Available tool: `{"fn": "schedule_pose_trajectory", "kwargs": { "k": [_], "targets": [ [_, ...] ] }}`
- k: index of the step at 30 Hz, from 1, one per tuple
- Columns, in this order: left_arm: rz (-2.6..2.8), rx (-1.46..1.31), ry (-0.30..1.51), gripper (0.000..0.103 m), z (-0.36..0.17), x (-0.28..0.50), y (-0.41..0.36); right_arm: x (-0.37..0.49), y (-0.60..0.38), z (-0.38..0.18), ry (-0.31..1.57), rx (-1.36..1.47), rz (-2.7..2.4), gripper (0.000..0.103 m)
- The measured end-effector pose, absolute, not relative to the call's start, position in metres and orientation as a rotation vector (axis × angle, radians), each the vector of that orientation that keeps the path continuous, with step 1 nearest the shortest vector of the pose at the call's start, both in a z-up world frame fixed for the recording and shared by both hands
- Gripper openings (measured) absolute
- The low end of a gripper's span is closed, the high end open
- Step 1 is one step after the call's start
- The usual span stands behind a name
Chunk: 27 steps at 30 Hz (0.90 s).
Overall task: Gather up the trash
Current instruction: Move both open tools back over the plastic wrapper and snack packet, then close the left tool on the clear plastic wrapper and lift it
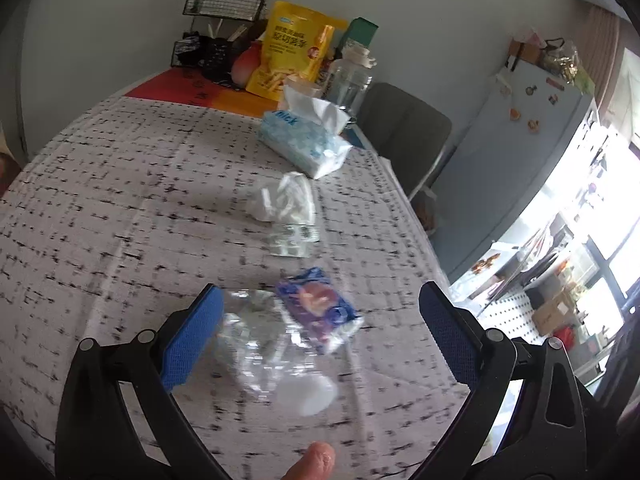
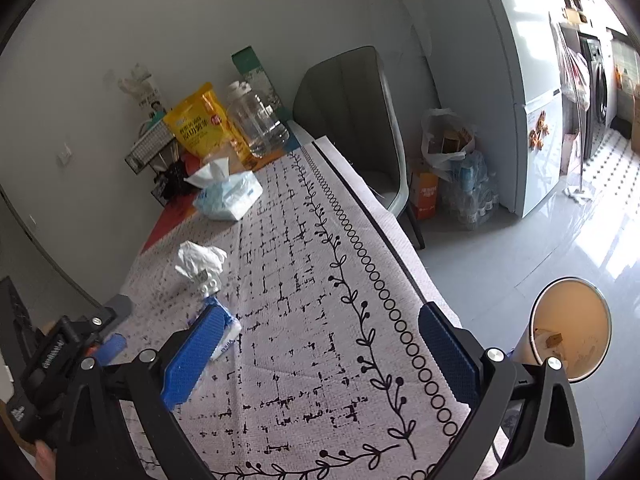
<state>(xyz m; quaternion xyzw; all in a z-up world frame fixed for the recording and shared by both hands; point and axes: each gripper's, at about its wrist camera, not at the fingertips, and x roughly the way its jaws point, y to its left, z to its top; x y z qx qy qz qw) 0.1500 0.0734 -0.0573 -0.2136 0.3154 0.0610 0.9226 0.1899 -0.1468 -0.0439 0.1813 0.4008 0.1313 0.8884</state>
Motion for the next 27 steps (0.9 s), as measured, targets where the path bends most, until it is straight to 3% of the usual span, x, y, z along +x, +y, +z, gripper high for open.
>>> {"fn": "schedule_pose_trajectory", "kwargs": {
  "k": [14, 21, 27],
  "targets": [
    [0.065, -0.492, 0.663, 0.097, -0.079, 0.128, 0.134, 0.181, -0.126, -0.043, 0.841, 0.3, 0.414, 0.095],
    [0.038, -0.515, 0.71, 0.083, -0.092, 0.136, 0.137, 0.181, -0.136, -0.051, 0.855, 0.316, 0.405, 0.095],
    [0.03, -0.478, 0.777, 0.081, -0.111, 0.154, 0.111, 0.183, -0.144, -0.063, 0.88, 0.323, 0.405, 0.095]
  ]
}}
